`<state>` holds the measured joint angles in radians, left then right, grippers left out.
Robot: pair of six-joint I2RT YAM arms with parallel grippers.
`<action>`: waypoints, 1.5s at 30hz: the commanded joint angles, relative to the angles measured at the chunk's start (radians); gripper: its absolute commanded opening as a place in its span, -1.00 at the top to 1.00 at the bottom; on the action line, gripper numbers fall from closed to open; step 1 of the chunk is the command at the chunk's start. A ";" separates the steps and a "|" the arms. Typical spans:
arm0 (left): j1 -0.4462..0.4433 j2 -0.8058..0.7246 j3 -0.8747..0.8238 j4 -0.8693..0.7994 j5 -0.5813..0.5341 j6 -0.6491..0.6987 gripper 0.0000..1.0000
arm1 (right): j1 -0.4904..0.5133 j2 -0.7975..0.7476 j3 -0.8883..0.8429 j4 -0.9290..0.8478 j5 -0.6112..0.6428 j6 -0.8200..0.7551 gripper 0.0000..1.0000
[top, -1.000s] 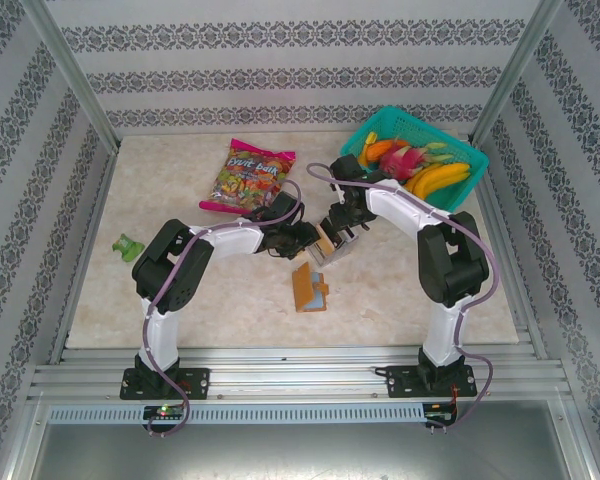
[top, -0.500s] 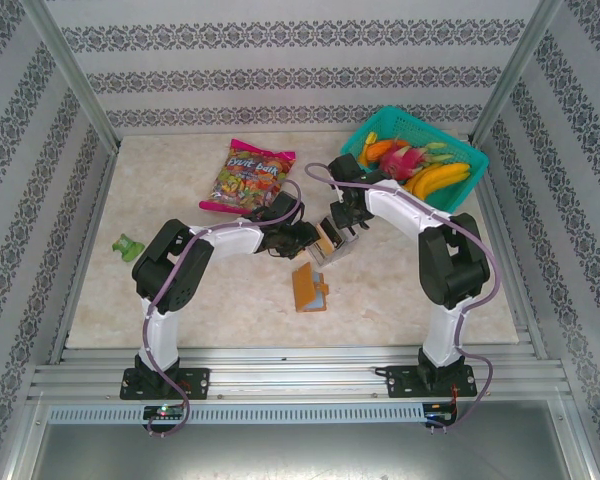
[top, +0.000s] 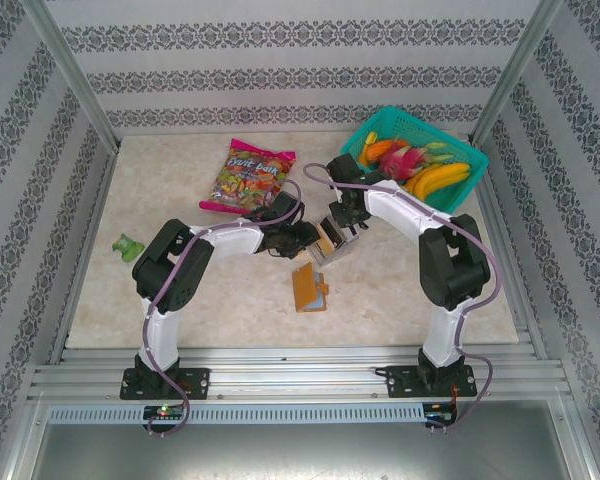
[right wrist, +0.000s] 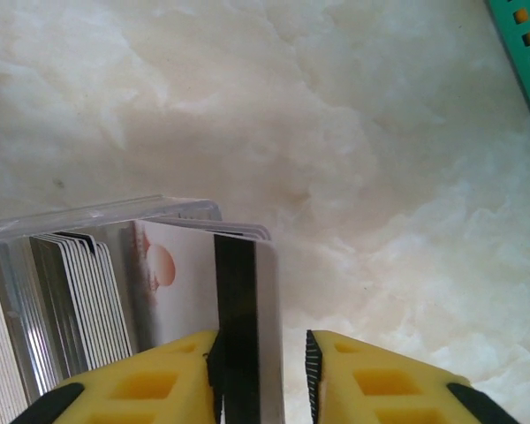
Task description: Put the credit cards into the card holder
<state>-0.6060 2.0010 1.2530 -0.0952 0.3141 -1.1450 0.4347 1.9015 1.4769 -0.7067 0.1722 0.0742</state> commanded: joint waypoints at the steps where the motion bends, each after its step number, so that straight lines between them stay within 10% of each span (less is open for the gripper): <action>1: 0.020 0.031 -0.013 -0.046 -0.015 0.017 0.05 | -0.008 -0.031 0.008 -0.018 0.067 -0.005 0.38; 25: 0.020 0.042 -0.007 -0.051 -0.011 0.015 0.05 | 0.008 -0.076 0.027 -0.048 0.001 -0.008 0.92; 45: 0.020 0.047 0.004 -0.059 -0.005 0.017 0.05 | 0.063 0.014 0.033 -0.071 -0.087 0.093 0.61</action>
<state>-0.6056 2.0102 1.2572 -0.0917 0.3218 -1.1450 0.4953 1.8942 1.4902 -0.7597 0.1097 0.1440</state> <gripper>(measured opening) 0.475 0.181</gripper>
